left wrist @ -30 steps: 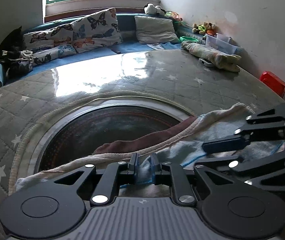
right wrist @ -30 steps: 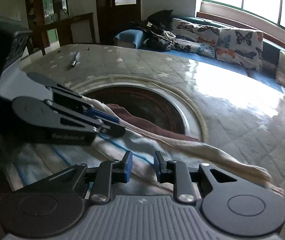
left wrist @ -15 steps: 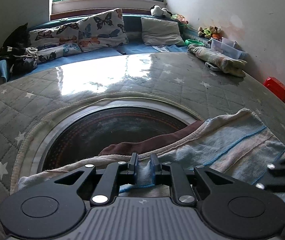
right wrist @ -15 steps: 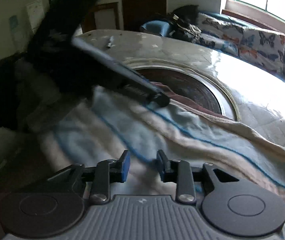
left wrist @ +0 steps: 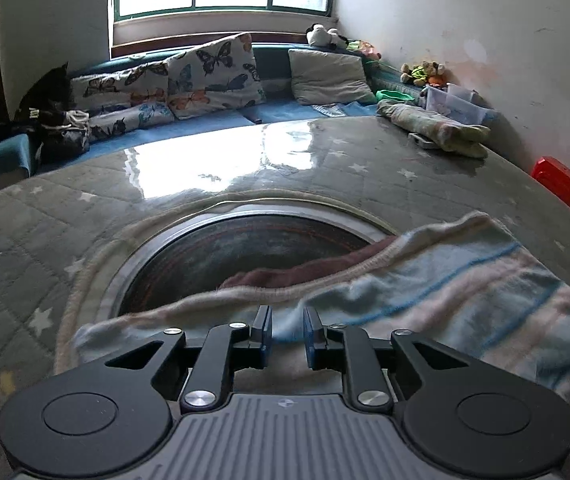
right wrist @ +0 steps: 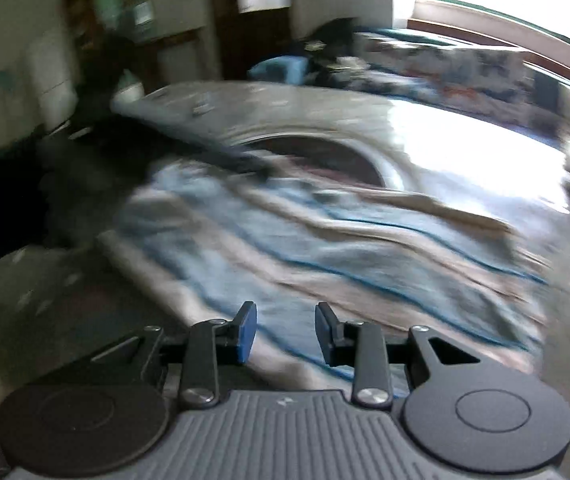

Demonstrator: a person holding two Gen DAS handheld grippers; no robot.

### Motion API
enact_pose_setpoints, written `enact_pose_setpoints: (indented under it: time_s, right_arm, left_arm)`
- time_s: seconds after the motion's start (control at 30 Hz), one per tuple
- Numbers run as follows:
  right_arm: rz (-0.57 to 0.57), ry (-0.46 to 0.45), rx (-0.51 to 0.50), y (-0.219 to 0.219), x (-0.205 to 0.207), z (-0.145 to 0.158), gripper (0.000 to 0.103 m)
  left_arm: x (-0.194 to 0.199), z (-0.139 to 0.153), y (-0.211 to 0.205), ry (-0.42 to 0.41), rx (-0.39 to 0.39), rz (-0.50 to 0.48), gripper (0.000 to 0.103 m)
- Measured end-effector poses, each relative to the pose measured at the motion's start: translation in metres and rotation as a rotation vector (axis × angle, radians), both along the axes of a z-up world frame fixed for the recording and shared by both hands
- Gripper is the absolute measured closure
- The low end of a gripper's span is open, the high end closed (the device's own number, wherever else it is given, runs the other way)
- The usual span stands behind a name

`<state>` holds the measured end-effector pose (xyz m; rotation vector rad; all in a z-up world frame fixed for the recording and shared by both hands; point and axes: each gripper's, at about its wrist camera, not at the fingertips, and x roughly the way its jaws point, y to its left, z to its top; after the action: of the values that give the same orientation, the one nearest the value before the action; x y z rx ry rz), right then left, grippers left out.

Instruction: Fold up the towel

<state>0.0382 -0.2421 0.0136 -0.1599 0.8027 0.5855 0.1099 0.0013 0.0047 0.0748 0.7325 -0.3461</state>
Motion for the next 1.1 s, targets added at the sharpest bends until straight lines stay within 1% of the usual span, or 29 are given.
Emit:
enact_pose_setpoints:
  time_s: [0.13,0.23,0.3,0.4,0.5,0.6,0.67,0.8,0.9,0.93,1.03,1.07,1.1]
  right_arm:
    - [-0.168,0.002,-0.002,-0.044,0.003,-0.005,0.071]
    - [-0.246,0.036,-0.011,-0.070,0.002,-0.012,0.071]
    - [-0.258,0.055,0.019,-0.080,0.003,-0.010,0.071]
    - [-0.246,0.011,0.010,-0.079,0.011,0.000,0.071]
    - [-0.230,-0.033,0.023,-0.069,0.033,0.009,0.071]
    - [-0.230,-0.045,0.035,-0.059,0.063,0.011,0.071]
    - [-0.236,-0.045,0.026,-0.050,0.087,0.005,0.071]
    - [-0.271,-0.010,0.003,-0.044,0.124,-0.012,0.072]
    - [-0.304,-0.002,0.005,-0.045,0.137,-0.023,0.072]
    - [-0.304,-0.006,-0.002,-0.044,0.136,-0.021,0.072]
    - [-0.291,-0.023,-0.023,-0.036,0.128,-0.013,0.070]
    - [-0.272,-0.025,-0.022,-0.033,0.123,-0.009,0.067]
    - [-0.252,-0.027,-0.019,-0.030,0.118,-0.006,0.064]
  left_arm:
    - [-0.027,0.000,0.011,-0.001,0.026,0.006,0.084]
    - [-0.047,-0.002,0.020,-0.004,0.043,0.022,0.084]
    - [-0.058,-0.003,0.028,0.001,0.044,0.044,0.082]
    - [-0.072,-0.003,0.035,0.000,0.051,0.067,0.081]
    - [-0.082,-0.002,0.042,0.005,0.040,0.086,0.081]
    - [-0.091,-0.002,0.048,0.007,0.024,0.111,0.080]
    - [-0.094,-0.002,0.052,0.011,0.013,0.126,0.080]
    - [-0.098,-0.003,0.059,0.018,0.001,0.152,0.079]
    - [-0.101,-0.002,0.064,0.022,-0.010,0.171,0.079]
    - [-0.103,-0.001,0.065,0.020,-0.012,0.178,0.078]
    - [-0.112,0.002,0.071,0.015,-0.026,0.219,0.068]
    - [-0.116,0.003,0.073,0.016,-0.032,0.239,0.062]
    - [-0.120,0.002,0.075,0.020,-0.036,0.255,0.060]
